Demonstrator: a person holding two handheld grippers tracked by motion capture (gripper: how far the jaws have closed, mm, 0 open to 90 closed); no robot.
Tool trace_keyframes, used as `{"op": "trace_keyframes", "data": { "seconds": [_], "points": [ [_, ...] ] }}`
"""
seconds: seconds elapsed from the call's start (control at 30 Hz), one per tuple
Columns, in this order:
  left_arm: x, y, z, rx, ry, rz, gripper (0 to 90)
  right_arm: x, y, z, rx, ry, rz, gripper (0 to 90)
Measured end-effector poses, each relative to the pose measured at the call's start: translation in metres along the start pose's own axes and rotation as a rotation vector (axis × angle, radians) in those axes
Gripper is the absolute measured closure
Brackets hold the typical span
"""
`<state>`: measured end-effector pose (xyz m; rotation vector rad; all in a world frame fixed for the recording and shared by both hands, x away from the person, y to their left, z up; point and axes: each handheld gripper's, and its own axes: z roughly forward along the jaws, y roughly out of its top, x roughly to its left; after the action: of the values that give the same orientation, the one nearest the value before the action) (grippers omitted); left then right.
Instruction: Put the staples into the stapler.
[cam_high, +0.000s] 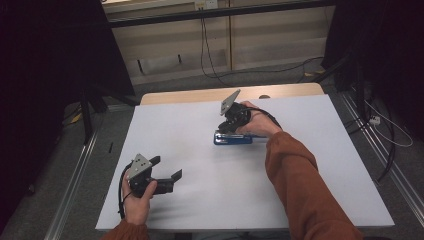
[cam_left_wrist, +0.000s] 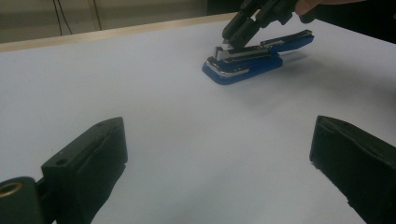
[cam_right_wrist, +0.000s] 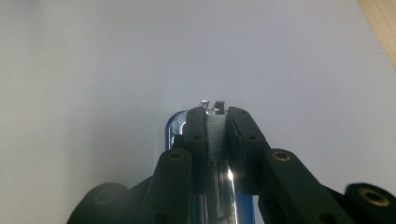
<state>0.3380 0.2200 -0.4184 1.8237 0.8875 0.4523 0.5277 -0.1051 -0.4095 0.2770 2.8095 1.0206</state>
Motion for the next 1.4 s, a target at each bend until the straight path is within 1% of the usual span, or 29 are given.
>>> {"op": "trace_keyframes", "data": {
  "seconds": [0.03,0.1,0.13,0.2,0.43,0.5,0.6,0.67,0.73,0.83,0.93,1.1,1.23,1.3,1.4],
  "points": [
    [0.0,-0.0001,0.0002,-0.003,-0.001,-0.001,4.2,0.0001,-0.0002,0.0006,0.003,0.005,-0.002,79.1],
    [0.0,0.0,0.0,-0.001,0.0,-0.001,4.2,-0.0003,-0.0006,0.001,0.008,-0.005,-0.007,79.1],
    [0.0,0.0,0.0,0.0,0.0,-0.001,4.2,-0.0004,-0.0008,0.0009,0.01,-0.005,-0.001,79.1],
    [0.0001,0.0,0.0,-0.001,-0.001,-0.001,4.2,-0.0009,-0.0018,0.001,0.016,-0.002,-0.003,79.1],
    [0.0,0.0002,-0.0005,-0.002,-0.001,0.005,4.3,-0.0028,-0.0042,0.0007,0.016,0.011,-0.025,79.1],
    [0.0,-0.0001,0.0001,-0.002,-0.001,0.001,4.2,-0.0027,-0.0049,0.0017,0.023,0.011,-0.023,79.1],
    [0.0,0.0001,-0.0003,0.0,-0.002,0.004,4.2,-0.0028,-0.0049,0.0023,0.013,0.012,-0.014,79.1],
    [0.0004,0.0001,-0.0004,-0.001,-0.001,0.007,4.3,-0.0024,-0.0045,0.0027,0.016,0.014,-0.024,79.1],
    [0.0003,0.0,-0.0003,-0.001,-0.001,0.002,4.3,-0.0026,-0.0045,0.0025,0.018,0.014,-0.023,79.1],
    [0.0003,0.0001,-0.0005,0.0,-0.002,0.007,4.2,-0.0025,-0.0046,0.003,0.011,0.014,-0.026,79.1],
    [0.0,-0.0001,0.0002,-0.002,-0.003,0.002,4.3,-0.002,-0.0037,0.0038,0.009,0.014,-0.017,79.1],
    [-0.0001,-0.0001,0.0001,0.0,-0.002,0.001,4.3,-0.0021,-0.0028,0.0054,0.001,0.013,-0.017,79.1],
    [0.0001,-0.0001,0.0003,0.0,-0.004,0.006,4.3,-0.0017,-0.0025,0.0057,0.002,0.013,-0.012,79.1],
    [0.0001,-0.0001,0.0003,0.0,-0.004,0.006,4.3,-0.0021,-0.0021,0.0064,-0.003,0.012,-0.02,79.1],
    [0.0001,-0.0002,0.0004,0.002,-0.005,0.006,4.3,-0.0015,-0.0013,0.0067,0.001,0.011,-0.009,79.1]
  ]
}}
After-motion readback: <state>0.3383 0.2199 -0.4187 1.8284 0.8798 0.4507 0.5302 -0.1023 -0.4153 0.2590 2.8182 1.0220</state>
